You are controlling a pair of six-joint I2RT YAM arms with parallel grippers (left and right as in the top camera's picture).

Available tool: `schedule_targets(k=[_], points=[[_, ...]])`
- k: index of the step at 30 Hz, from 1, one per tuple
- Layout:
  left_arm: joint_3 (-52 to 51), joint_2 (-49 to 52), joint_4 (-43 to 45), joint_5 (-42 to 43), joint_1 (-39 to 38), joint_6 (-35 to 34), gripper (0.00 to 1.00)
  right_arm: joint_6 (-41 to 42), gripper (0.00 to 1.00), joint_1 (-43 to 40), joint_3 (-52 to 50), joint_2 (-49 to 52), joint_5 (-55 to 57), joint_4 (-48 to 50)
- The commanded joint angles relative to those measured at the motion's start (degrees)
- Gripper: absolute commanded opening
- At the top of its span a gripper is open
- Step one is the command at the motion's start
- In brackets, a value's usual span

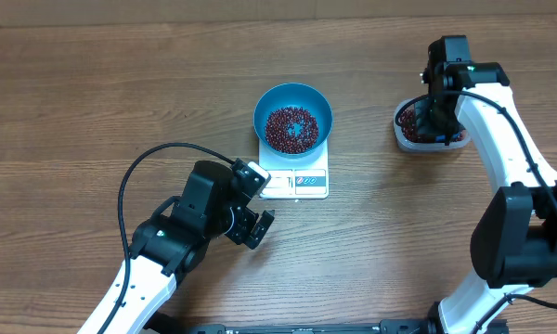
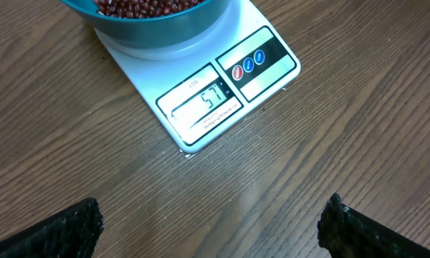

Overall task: Scoop item into bowl and weigh 150g on scale
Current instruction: 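Return the scoop to the bean tub and scoop more beans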

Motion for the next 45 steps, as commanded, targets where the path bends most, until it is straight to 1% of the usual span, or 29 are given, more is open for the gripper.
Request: schedule_targets(k=[1,6,11,15,24,29,32,37,45], points=[[-0.2,0.33,0.15,-0.39,-0.09,-0.98,0.99,-0.81,0.04,-0.11,-0.28,1.38,-7.45,-0.22],[-0.2,0.33,0.15,-0.39,-0.09,-0.98,0.99,-3.02,0.04,-0.13,-0.28,1.38,-14.6,-1.36],[-0.2,0.33,0.15,-0.39,-0.09,-0.98,1.0,-3.02,0.04,-0.5,-0.28,1.38,-18.36,-1.6],[-0.2,0.33,0.15,-0.37,-0.09,-0.98,1.0,-2.99,0.04,-1.92,-0.26,1.38,-23.82,-1.22],[-0.2,0.33,0.15,-0.39,-0.09,-0.98,1.0,-2.97,0.04,-9.33,-0.26,1.36,-36.57,-0.9],[-0.2,0.33,0.15,-0.39,-0.09,-0.98,1.0,-3.06,0.04,-15.17,-0.26,1.42,-44.63,-0.66],[-0.2,0.33,0.15,-0.39,-0.09,-0.98,1.0,-4.59,0.04,-18.29,-0.28,1.84,-49.05,-1.01],[-0.2,0.33,0.15,-0.39,-0.09,-0.98,1.0,-6.08,0.04,-21.33,-0.52,3.02,-52.37,-2.01],[-0.2,0.33,0.15,-0.39,-0.09,-0.98,1.0,-7.26,0.04,-22.99,-1.55,3.06,-55.98,-2.12]])
